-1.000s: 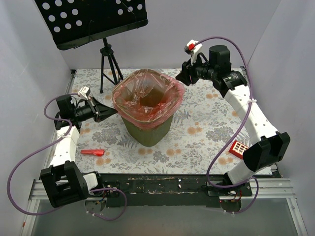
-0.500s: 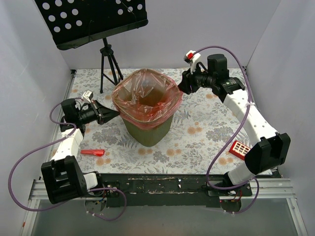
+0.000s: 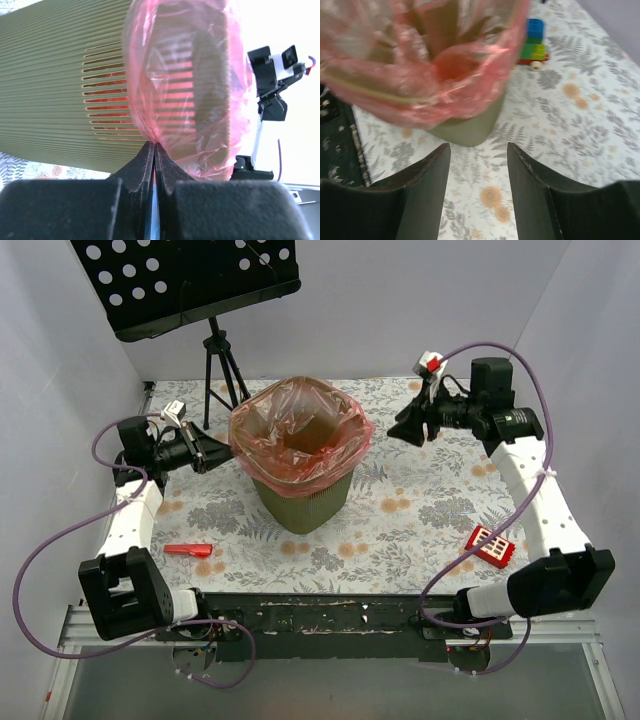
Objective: Put the trash bags into the trash bin
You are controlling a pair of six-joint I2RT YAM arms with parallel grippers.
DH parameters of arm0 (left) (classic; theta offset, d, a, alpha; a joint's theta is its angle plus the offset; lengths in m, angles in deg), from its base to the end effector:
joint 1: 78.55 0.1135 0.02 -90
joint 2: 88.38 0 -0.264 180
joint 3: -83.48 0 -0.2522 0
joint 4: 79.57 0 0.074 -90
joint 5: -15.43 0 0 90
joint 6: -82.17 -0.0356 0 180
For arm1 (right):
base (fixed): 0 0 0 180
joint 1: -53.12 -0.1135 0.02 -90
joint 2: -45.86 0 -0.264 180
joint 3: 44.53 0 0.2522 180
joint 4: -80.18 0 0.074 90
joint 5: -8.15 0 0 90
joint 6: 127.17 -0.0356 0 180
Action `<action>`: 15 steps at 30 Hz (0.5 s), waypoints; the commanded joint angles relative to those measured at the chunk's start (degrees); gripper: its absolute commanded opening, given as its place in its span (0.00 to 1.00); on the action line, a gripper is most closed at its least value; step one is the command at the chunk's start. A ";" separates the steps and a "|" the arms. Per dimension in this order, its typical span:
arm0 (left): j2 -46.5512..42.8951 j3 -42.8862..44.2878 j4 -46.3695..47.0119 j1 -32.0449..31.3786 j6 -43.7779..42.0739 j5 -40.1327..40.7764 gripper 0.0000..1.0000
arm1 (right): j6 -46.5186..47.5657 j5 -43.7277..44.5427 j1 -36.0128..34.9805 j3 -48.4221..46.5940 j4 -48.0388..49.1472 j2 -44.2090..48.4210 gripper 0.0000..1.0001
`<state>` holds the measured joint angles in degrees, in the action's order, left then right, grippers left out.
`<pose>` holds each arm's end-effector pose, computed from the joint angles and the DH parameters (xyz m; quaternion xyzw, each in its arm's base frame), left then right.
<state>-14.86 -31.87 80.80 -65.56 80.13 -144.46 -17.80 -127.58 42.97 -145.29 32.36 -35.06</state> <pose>0.2707 0.0281 0.2866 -0.3570 0.6742 -0.6457 0.0330 0.2936 0.0785 0.4134 -0.3948 0.7127 0.2938 0.4999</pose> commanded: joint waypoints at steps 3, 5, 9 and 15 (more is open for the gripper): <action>0.66 6.58 -15.56 -0.34 -12.10 0.89 0.00 | 0.15 -13.50 -1.19 10.88 5.83 6.57 0.59; 1.28 7.90 -18.11 -0.34 -14.30 1.33 0.00 | -1.79 -16.04 -1.53 11.50 7.78 5.87 0.63; 1.81 8.52 -19.53 -0.34 -15.98 1.51 0.00 | -10.30 -16.50 -2.68 14.31 16.03 6.31 0.66; 1.90 7.99 -17.43 -0.34 -14.75 1.95 0.00 | -14.98 -18.25 -3.82 12.65 19.56 3.06 0.71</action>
<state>-12.31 -25.33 63.60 -65.67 66.51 -142.75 -27.37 -142.51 40.06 -130.86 45.51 -30.43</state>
